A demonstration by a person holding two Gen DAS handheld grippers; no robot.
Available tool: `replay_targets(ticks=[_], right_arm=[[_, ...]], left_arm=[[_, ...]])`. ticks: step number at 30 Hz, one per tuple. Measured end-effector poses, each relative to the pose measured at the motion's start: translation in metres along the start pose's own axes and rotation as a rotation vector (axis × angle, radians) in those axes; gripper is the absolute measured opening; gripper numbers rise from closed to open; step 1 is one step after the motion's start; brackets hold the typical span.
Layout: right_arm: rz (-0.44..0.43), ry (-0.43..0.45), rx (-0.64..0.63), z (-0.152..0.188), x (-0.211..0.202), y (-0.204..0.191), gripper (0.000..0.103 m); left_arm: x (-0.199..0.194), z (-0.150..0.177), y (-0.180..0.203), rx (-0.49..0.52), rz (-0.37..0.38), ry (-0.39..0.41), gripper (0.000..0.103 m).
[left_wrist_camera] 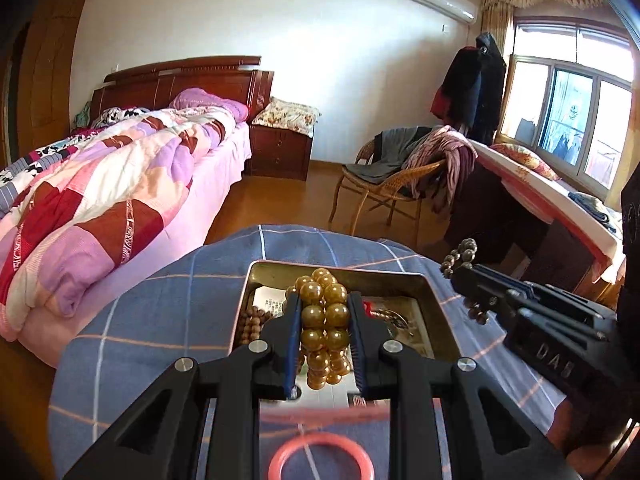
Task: Organize jewelry
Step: 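Lower the gold beads and grey bead bracelet into the pink tin and open both tools, then withdraw both tools from the tin toward the silver bead chain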
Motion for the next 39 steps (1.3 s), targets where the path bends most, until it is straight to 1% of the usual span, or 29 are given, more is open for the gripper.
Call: replay_targets(ticks=[6, 9, 16, 19, 21, 22, 23, 26, 27, 28, 29, 30, 33, 35, 39], right_arm=[[0.047, -0.047, -0.03, 0.008, 0.035, 0.008, 0.019], [0.05, -0.086, -0.02, 0.014, 0.049, 0.015, 0.019], [0.065, -0.122, -0.031, 0.022, 0.061, 0.023, 0.019], [0.047, -0.138, -0.013, 0.024, 0.065, 0.025, 0.019], [0.024, -0.141, 0.009, 0.024, 0.063, 0.026, 0.021], [0.02, -0.138, 0.017, 0.023, 0.062, 0.027, 0.025], [0.01, -0.131, 0.027, 0.02, 0.06, 0.027, 0.032], [-0.013, -0.103, 0.06, 0.015, 0.055, 0.027, 0.045], [-0.017, -0.086, 0.07, 0.012, 0.051, 0.029, 0.049], [-0.017, -0.073, 0.075, 0.01, 0.049, 0.029, 0.058], [-0.016, -0.057, 0.081, 0.008, 0.048, 0.029, 0.064], [-0.019, -0.039, 0.089, 0.006, 0.044, 0.03, 0.065], [-0.02, -0.012, 0.105, 0.002, 0.042, 0.03, 0.066], [-0.012, 0.002, 0.11, 0.0, 0.042, 0.03, 0.069], [-0.006, 0.014, 0.131, 0.0, 0.038, 0.033, 0.071]], left_arm=[[0.035, 0.005, 0.005, 0.005, -0.003, -0.056, 0.022], [0.047, 0.011, 0.008, 0.026, -0.025, -0.089, 0.022], [0.066, 0.022, 0.007, 0.038, -0.063, -0.149, 0.022], [0.071, 0.027, 0.006, 0.055, -0.094, -0.17, 0.022], [0.074, 0.03, 0.003, 0.06, -0.111, -0.18, 0.022], [0.073, 0.03, 0.003, 0.059, -0.115, -0.185, 0.022], [0.073, 0.03, 0.002, 0.058, -0.118, -0.184, 0.023], [0.072, 0.029, 0.001, 0.068, -0.149, -0.182, 0.023], [0.071, 0.029, 0.001, 0.073, -0.159, -0.181, 0.029], [0.07, 0.029, 0.001, 0.077, -0.17, -0.182, 0.035], [0.068, 0.028, 0.001, 0.079, -0.181, -0.18, 0.047], [0.07, 0.026, 0.0, 0.079, -0.185, -0.177, 0.056], [0.061, 0.019, 0.002, 0.095, -0.216, -0.147, 0.07], [0.058, 0.017, 0.0, 0.103, -0.241, -0.146, 0.071], [0.053, 0.02, -0.004, 0.081, -0.256, -0.171, 0.071]])
Point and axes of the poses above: each gripper's, at about its wrist camera, not at the fingertips, and x roughly the way its jaws point, y to its right, z to its underside, the point moved 7 cm from there along x, roughly the way its jaws point, and after that the axes turned 13 degrees about x, right-handed, at the moved point
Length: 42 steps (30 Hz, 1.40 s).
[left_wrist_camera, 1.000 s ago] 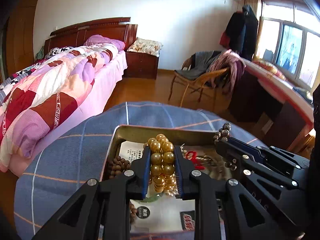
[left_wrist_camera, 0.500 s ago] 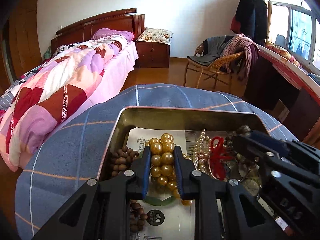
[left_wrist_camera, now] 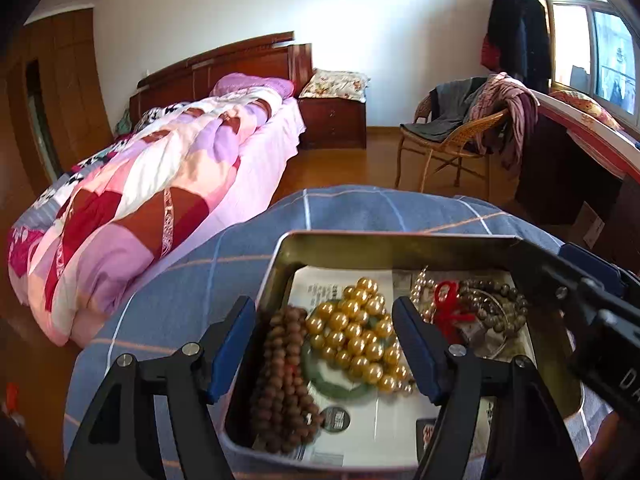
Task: Organize jewelry
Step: 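Withdraw both tools from the tin toward the silver bead chain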
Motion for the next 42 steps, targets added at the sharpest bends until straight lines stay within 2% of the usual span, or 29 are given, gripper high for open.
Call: replay_targets(ticks=[7, 18, 20, 42], right_arm=[[0.026, 0.002, 0.056, 0.01, -0.021, 0.013, 0.076], [0.058, -0.011, 0.122, 0.034, -0.063, 0.028, 0.08], [0.069, -0.007, 0.113, 0.038, -0.07, 0.029, 0.083], [0.114, -0.096, 0.024, 0.092, -0.108, 0.03, 0.083]], left_arm=[[-0.026, 0.011, -0.006, 0.003, -0.035, -0.004, 0.071], [-0.062, 0.048, -0.011, -0.03, -0.027, -0.041, 0.071], [-0.069, 0.056, -0.011, -0.041, -0.021, -0.045, 0.071], [-0.106, 0.148, -0.028, -0.08, -0.002, -0.154, 0.071]])
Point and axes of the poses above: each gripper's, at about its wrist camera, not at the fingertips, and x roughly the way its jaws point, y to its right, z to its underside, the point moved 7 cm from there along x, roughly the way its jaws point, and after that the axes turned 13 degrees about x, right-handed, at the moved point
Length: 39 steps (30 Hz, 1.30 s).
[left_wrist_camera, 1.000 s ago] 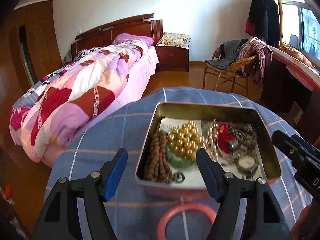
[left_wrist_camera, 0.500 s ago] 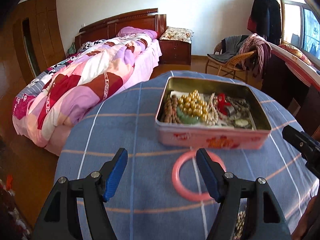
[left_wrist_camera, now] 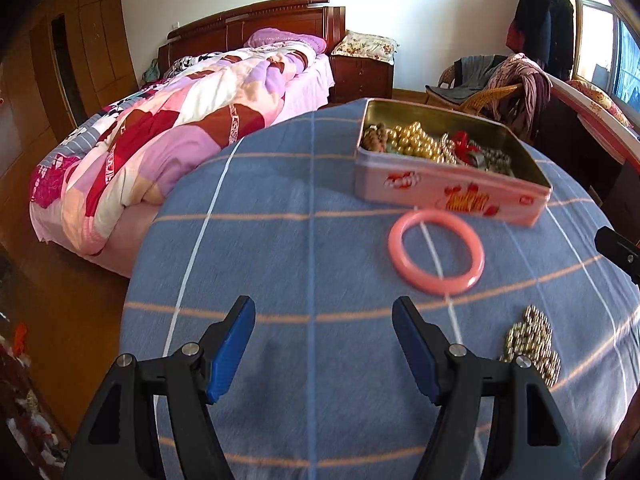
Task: Organize jewelry
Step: 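Withdraw both tools from the tin toward the silver bead chain, then grasp the silver bead chain with the right tool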
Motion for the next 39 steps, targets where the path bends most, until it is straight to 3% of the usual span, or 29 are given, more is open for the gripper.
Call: replay_targets(ticks=[12, 19, 23, 31, 33, 35, 36, 38, 39], right_arm=[[0.008, -0.091, -0.073, 0.04, -0.007, -0.009, 0.083], [-0.011, -0.145, -0.168, 0.057, 0.002, -0.04, 0.083], [0.029, -0.193, -0.258, 0.068, 0.019, -0.058, 0.083], [0.05, -0.273, -0.331, 0.084, 0.031, -0.067, 0.084], [0.04, -0.275, -0.342, 0.085, 0.029, -0.068, 0.079], [0.023, -0.272, -0.368, 0.086, 0.026, -0.071, 0.06], [0.014, -0.274, -0.381, 0.087, 0.024, -0.071, 0.055], [0.01, -0.281, -0.384, 0.086, 0.023, -0.072, 0.034], [0.011, -0.283, -0.379, 0.086, 0.022, -0.07, 0.029]], left_arm=[[-0.012, 0.032, 0.0, 0.025, 0.018, -0.022, 0.071], [-0.017, 0.037, -0.005, 0.026, 0.016, -0.022, 0.071], [-0.018, 0.036, -0.014, 0.005, 0.006, -0.019, 0.071], [-0.016, 0.034, -0.021, -0.011, 0.003, -0.019, 0.071], [-0.015, 0.033, -0.021, -0.013, 0.009, -0.02, 0.071], [-0.015, 0.032, -0.02, -0.011, 0.014, -0.019, 0.071], [-0.015, 0.032, -0.019, -0.009, 0.016, -0.019, 0.071], [-0.015, 0.031, -0.018, -0.01, 0.024, -0.018, 0.071], [-0.014, 0.03, -0.017, -0.012, 0.029, -0.019, 0.071]])
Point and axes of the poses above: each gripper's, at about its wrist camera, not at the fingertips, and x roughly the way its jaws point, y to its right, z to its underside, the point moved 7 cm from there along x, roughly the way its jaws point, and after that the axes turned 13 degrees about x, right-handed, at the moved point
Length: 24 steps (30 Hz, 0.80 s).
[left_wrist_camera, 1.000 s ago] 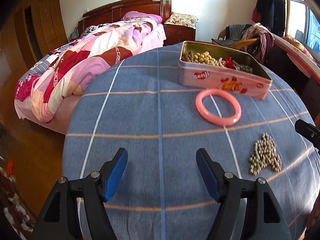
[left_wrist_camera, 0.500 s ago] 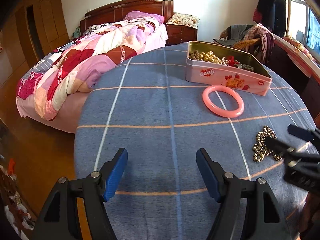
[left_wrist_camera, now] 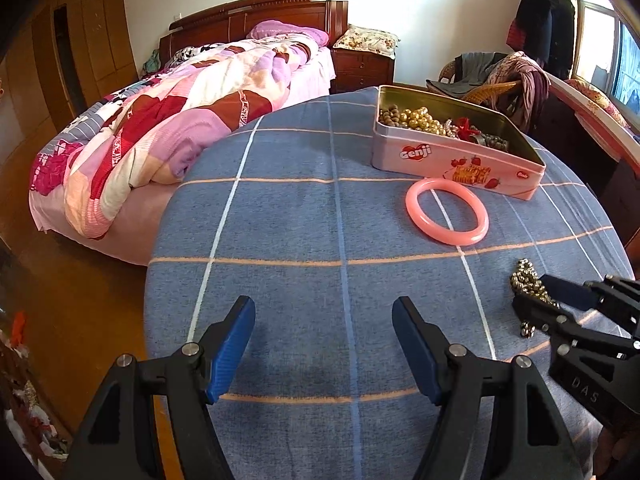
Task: Organize jewelry
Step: 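Grasp the silver bead chain with the right tool, then grasp the pink bangle with the left tool while the right tool holds the silver chain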
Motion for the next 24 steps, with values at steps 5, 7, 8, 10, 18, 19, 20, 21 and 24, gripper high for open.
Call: replay_targets(ticks=[5, 7, 8, 10, 18, 19, 20, 21, 24], right_arm=[[-0.054, 0.005, 0.049, -0.001, -0.004, 0.009, 0.019], [-0.076, 0.015, 0.093, -0.003, -0.006, 0.018, 0.018], [-0.08, 0.024, 0.115, -0.004, -0.009, 0.023, 0.017], [-0.102, 0.057, 0.169, -0.009, -0.017, 0.034, 0.015], [-0.133, 0.238, 0.278, -0.035, -0.059, 0.059, 0.014], [-0.126, 0.248, 0.279, -0.037, -0.061, 0.06, 0.014], [-0.115, 0.258, 0.276, -0.039, -0.062, 0.06, 0.014], [-0.107, 0.263, 0.273, -0.039, -0.062, 0.061, 0.014], [-0.1, 0.26, 0.273, -0.039, -0.059, 0.064, 0.014]], left_arm=[[0.001, -0.002, 0.005, 0.001, 0.019, 0.001, 0.071], [0.001, -0.004, 0.007, 0.003, 0.033, 0.006, 0.071], [0.001, -0.006, 0.008, 0.004, 0.04, 0.008, 0.071], [0.003, -0.01, 0.011, 0.004, 0.056, 0.012, 0.071], [0.019, -0.049, 0.041, 0.037, 0.142, 0.054, 0.071], [0.023, -0.056, 0.048, 0.046, 0.149, 0.062, 0.071], [0.027, -0.061, 0.052, 0.049, 0.16, 0.063, 0.071], [0.032, -0.066, 0.057, 0.05, 0.178, 0.059, 0.071], [0.044, -0.076, 0.068, 0.058, 0.205, 0.043, 0.071]])
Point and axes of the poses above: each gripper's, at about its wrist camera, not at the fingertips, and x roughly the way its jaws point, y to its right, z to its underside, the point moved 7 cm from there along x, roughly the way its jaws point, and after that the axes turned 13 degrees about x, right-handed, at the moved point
